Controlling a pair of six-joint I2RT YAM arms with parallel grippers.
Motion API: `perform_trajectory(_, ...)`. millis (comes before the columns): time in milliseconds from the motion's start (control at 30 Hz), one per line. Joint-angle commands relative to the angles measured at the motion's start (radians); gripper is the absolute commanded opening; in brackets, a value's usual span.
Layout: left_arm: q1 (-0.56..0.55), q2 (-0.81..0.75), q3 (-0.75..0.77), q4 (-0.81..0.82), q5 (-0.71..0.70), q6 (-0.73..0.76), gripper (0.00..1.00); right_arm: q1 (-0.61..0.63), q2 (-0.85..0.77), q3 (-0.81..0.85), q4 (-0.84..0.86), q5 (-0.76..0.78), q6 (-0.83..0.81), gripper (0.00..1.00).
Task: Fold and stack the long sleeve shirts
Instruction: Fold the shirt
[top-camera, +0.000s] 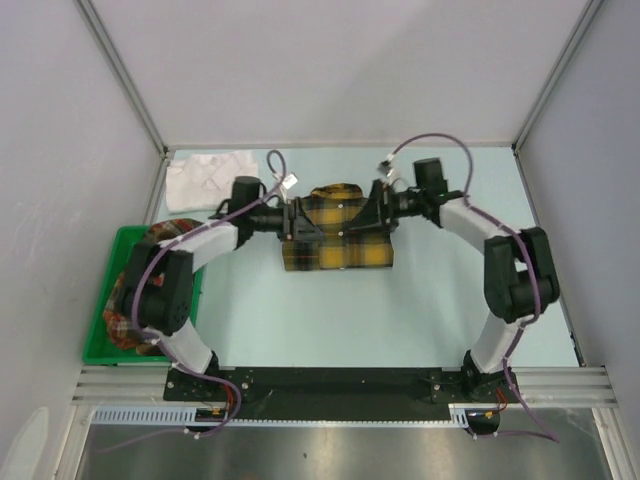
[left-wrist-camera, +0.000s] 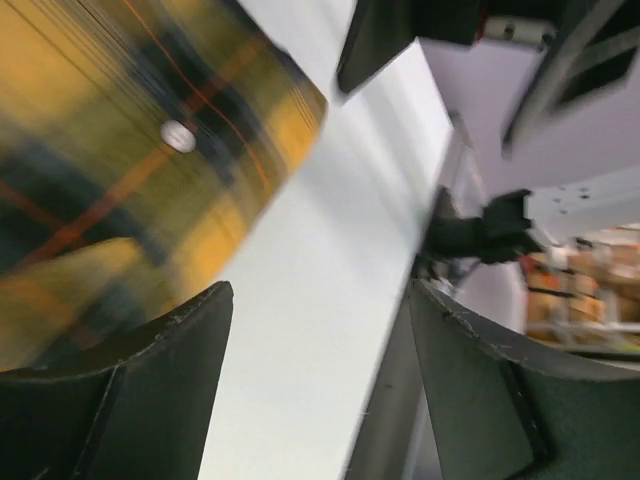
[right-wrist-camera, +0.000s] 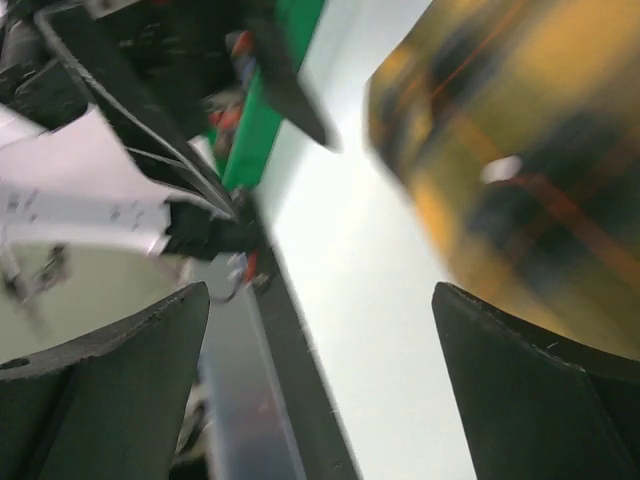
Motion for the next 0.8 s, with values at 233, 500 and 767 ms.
perform_trajectory(233,0.077,0.429,-0.020,0.259,-0.105,-0.305,0.76,-0.021,0.470,0.066,0.268,-0.014,0.222,1.00)
perform_trajectory(500,0.153,0.303,-0.009,0.048,0.037,-0.105,0.73,-0.119,0.392,0.148,-0.039,-0.055,0.034,1.00)
perform_trajectory(767,0.031,0.348,0.259,0.141,0.009,-0.174,0.71,-0.031,0.436,0.310,0.175,-0.071,0.208,0.90)
